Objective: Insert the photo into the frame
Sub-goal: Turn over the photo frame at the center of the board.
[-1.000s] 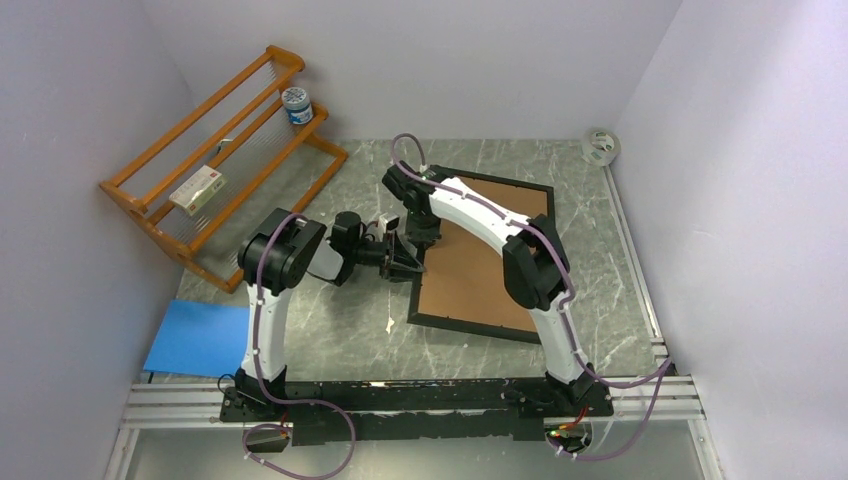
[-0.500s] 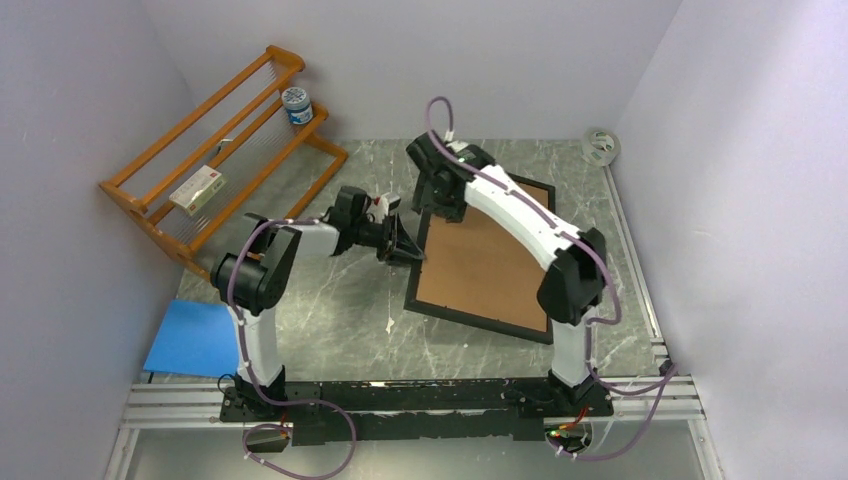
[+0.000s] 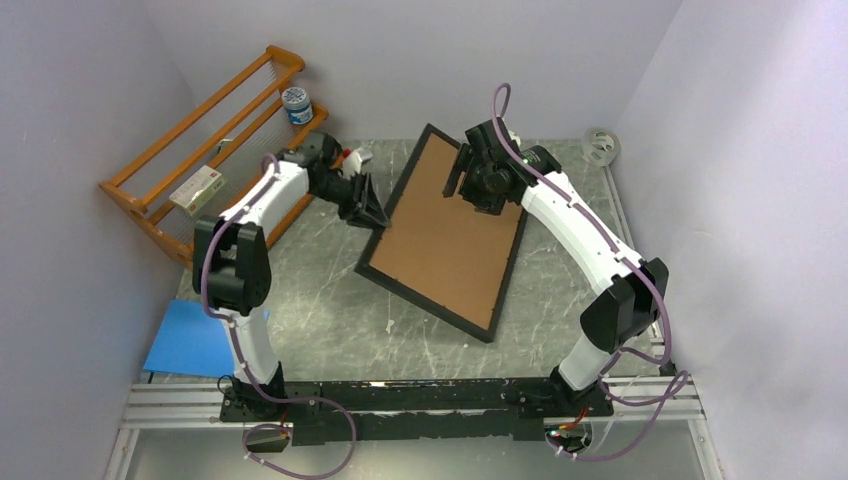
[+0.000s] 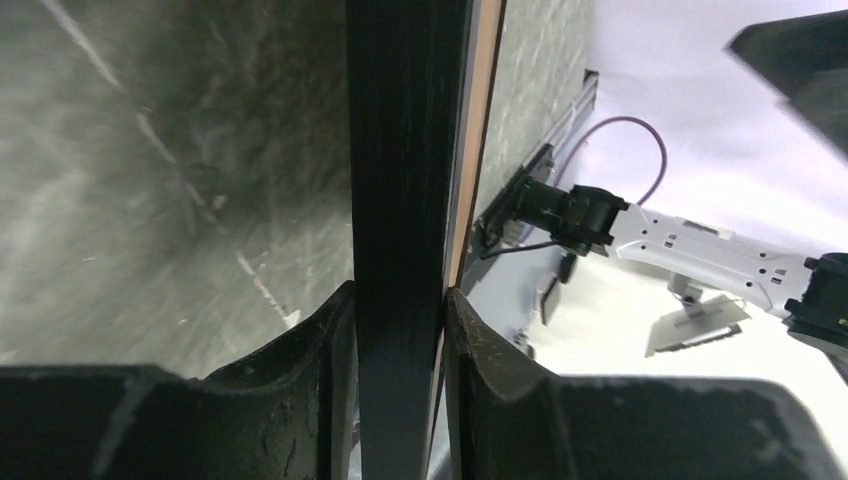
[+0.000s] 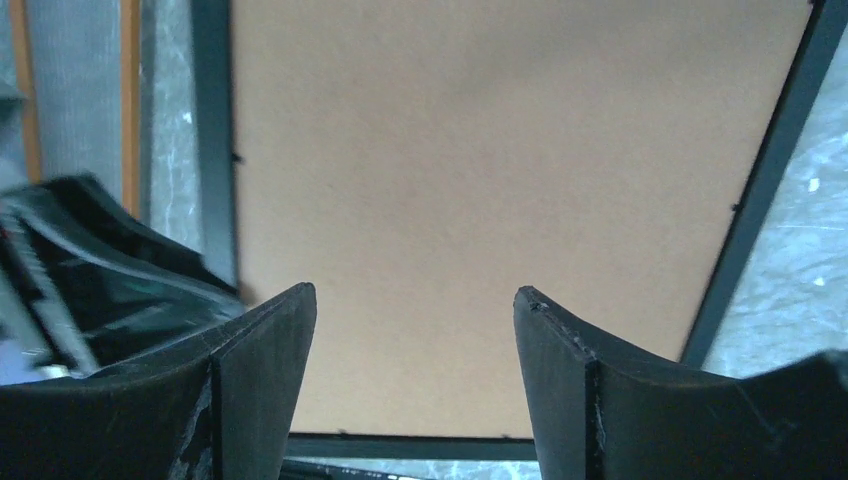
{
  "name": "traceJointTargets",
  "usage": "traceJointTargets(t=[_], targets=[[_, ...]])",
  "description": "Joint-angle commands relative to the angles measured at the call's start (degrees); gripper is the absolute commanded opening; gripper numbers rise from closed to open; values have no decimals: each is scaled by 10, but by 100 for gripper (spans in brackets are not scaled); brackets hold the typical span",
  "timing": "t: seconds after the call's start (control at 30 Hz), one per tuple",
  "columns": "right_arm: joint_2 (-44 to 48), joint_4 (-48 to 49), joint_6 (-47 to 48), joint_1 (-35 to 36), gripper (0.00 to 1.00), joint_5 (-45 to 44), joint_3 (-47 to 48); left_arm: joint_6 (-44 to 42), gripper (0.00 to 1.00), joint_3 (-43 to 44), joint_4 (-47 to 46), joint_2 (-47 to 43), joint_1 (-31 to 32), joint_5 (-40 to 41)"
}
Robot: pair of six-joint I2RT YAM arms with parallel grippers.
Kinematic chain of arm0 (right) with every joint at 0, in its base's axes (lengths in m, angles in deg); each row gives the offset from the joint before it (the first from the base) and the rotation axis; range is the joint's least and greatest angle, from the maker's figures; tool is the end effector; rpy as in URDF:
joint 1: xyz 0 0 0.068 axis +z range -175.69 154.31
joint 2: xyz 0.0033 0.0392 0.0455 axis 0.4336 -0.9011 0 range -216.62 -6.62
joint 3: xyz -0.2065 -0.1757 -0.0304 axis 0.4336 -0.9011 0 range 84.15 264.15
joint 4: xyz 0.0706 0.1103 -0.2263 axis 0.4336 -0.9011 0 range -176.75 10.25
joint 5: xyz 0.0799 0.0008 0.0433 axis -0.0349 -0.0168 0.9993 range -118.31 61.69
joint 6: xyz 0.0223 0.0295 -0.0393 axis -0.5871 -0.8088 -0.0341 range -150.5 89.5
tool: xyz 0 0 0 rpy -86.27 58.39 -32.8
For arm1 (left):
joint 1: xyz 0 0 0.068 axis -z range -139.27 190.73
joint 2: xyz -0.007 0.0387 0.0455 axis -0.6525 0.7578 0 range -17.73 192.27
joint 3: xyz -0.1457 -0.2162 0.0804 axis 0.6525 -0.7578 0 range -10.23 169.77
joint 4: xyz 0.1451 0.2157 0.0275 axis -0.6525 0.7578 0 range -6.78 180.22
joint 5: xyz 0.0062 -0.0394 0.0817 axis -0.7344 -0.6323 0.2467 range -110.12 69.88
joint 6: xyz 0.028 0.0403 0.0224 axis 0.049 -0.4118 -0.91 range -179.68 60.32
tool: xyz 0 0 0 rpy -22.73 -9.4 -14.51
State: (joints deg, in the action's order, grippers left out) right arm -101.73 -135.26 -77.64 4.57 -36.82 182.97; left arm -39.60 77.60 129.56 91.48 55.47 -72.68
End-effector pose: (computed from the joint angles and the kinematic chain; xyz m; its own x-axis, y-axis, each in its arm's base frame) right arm 0.3064 0.1727 0.3663 -0.7692 0.3905 -0.5059 0.2122 0.9028 0.3741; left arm 0.3729 -0.1273 0.2409 -0.9936 0.0454 -0.1039 0.1114 0.5611 -0.8202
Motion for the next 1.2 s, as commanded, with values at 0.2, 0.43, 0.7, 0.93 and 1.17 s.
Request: traceJointTargets(t=[0.2,0.43,0.7,0.93,1.17], targets=[[15,55,1,-33,70,79,-8,-102,3,183,220,-74,-60,127],[5,62,-18,-38,71,92,7,-118,2,286,248,-98,-60,183],[-11,65,-29,-41,70,117,34,-140,3,325,263,-121,-44,259],[-25,99,-53,-41,70,160,57,-166,3,346,259,-124,25,383],[-42,109,-62,-41,77,172,125,-167,3,384,263,-117,73,404]])
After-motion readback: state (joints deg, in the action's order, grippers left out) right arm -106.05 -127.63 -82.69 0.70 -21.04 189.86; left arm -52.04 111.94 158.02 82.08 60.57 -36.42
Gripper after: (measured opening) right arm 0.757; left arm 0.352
